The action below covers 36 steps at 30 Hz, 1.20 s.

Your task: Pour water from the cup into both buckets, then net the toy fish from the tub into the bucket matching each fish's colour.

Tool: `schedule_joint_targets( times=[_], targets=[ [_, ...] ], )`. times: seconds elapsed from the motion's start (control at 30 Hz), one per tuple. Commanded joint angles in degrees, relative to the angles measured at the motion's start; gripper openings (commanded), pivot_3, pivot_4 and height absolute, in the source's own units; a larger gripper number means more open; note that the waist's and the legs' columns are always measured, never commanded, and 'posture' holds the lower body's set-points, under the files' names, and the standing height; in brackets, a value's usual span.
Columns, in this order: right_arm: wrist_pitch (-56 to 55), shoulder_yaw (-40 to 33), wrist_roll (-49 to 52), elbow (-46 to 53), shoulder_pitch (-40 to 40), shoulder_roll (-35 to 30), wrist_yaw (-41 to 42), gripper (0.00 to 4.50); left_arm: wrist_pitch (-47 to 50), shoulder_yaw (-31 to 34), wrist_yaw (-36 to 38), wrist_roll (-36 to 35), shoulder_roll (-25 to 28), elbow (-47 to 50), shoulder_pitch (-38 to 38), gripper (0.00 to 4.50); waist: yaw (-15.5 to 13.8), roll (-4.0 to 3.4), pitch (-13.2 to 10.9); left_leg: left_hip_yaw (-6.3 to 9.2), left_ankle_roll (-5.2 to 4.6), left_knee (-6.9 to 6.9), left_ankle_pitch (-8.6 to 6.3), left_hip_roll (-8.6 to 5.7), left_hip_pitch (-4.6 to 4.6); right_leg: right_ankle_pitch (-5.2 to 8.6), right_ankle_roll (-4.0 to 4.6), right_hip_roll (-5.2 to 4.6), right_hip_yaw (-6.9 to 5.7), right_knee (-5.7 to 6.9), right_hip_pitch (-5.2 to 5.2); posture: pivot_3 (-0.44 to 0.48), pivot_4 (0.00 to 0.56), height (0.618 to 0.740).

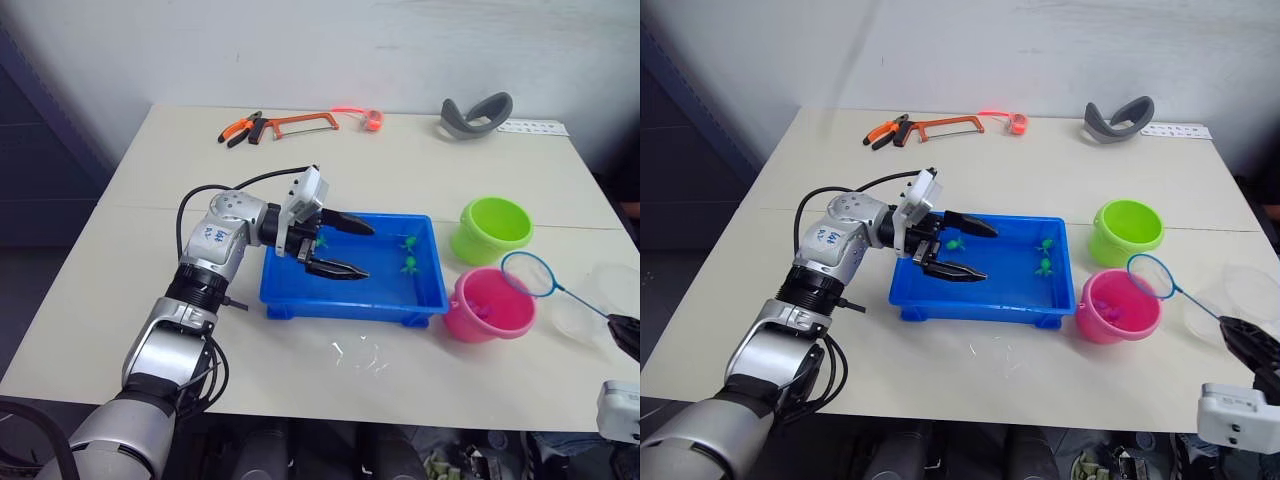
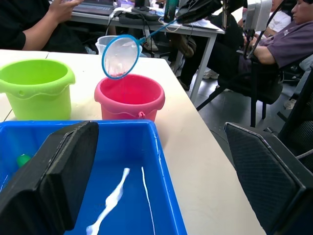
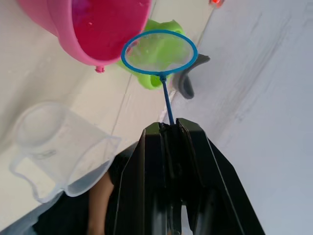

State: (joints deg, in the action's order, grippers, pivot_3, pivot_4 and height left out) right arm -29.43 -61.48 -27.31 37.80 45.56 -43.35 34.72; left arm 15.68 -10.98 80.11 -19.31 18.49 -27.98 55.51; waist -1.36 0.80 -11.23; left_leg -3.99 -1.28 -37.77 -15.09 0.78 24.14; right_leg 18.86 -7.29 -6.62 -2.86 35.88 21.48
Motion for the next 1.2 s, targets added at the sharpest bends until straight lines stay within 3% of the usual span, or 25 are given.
schedule_joint_targets(
  times=[0.03, 0.07, 0.2, 0.27, 0.4, 0.6, 0.73, 0.97, 1.2],
  targets=[
    [1.4, -2.4, 3.8, -2.0, -1.4, -0.7, 1.4, 0.00, -0.2, 1.6, -0.4, -0.2, 0.6, 1.3, 0.6, 4.48, 0.0, 0.00, 0.0, 0.01, 0.00, 0.00, 0.00, 0.00, 0.00, 0.00, 0.00, 0.00, -0.01, 0.01, -0.01, 0.000, 0.150, 0.740],
    [2.1, -2.6, 5.0, -2.5, -1.8, -0.9, 2.0, 0.00, -0.1, 1.6, -0.4, -0.2, 0.7, 1.4, 0.5, 4.48, 0.0, 0.00, 0.0, 0.01, 0.00, -0.01, 0.00, 0.00, 0.00, 0.00, 0.00, 0.00, -0.01, 0.01, -0.01, 0.000, 0.150, 0.740],
    [24.1, 3.8, 33.9, 5.2, -6.3, -2.7, 9.2, 0.00, -0.1, 1.7, -0.8, 1.0, 2.4, 0.6, -0.6, 4.48, 0.2, -0.01, 0.0, 0.04, -0.01, -0.08, 0.00, 0.04, -0.02, 0.00, 0.00, -0.02, 0.00, 0.08, -0.04, 0.000, 0.150, 0.740],
    [33.0, 5.7, 38.9, 8.1, -9.9, -4.2, 8.8, 0.00, 0.2, 1.8, -1.1, 1.2, 3.1, 0.7, -1.1, 4.48, 0.5, -0.01, 0.0, 0.06, -0.01, -0.08, 0.00, 0.12, -0.06, -0.01, 0.01, 0.00, -0.01, 0.11, -0.07, 0.000, 0.150, 0.740],
    [59.2, 15.5, 62.9, 13.1, -20.1, -7.2, -0.4, 0.00, 2.7, 1.7, -1.8, 1.8, 5.9, 4.1, -3.4, 4.48, 0.6, -0.01, 0.0, 0.12, -0.06, -0.13, -0.01, 0.13, -0.06, -0.01, 0.03, -0.04, -0.03, 0.18, -0.08, 0.000, 0.150, 0.740],
    [79.9, 29.0, 92.7, 9.1, -34.6, -8.9, -19.3, 0.00, 6.4, 2.6, -4.7, 1.0, 8.7, 11.4, -7.0, 4.48, 0.2, -0.01, 0.0, 0.34, -0.05, -0.16, -0.01, 0.08, 0.07, 0.04, 0.13, -0.66, 0.04, 0.15, -0.07, 0.000, 0.150, 0.740],
    [85.1, 37.3, 106.4, 2.9, -44.0, -8.3, -33.8, 0.00, 7.9, 3.4, -7.2, 0.5, 9.1, 15.4, -8.7, 4.48, 0.0, 0.02, 0.0, 0.27, -0.14, -0.20, 0.01, -0.09, 0.12, 0.02, 0.10, -0.80, -0.17, 0.12, -0.08, 0.000, 0.150, 0.740],
    [80.2, 45.4, 133.4, -2.8, -46.5, -10.3, -54.1, 0.00, 9.1, 4.0, -10.9, 0.2, 9.2, 19.2, -10.2, 4.48, 0.1, 0.02, 0.0, 0.19, -0.23, -0.19, 0.03, -0.12, 0.12, -0.01, 0.04, -0.79, -0.42, 0.10, -0.08, 0.000, 0.150, 0.740],
    [75.3, 48.8, 140.3, -6.8, -45.2, -11.3, -65.2, 0.00, 9.0, 4.9, -12.1, -0.1, 9.6, 20.1, -10.8, 4.48, 0.1, 0.02, 0.0, 0.13, -0.30, -0.19, 0.05, -0.11, 0.12, -0.01, 0.03, -0.53, -0.40, 0.11, -0.07, 0.000, 0.150, 0.740]
  ],
)
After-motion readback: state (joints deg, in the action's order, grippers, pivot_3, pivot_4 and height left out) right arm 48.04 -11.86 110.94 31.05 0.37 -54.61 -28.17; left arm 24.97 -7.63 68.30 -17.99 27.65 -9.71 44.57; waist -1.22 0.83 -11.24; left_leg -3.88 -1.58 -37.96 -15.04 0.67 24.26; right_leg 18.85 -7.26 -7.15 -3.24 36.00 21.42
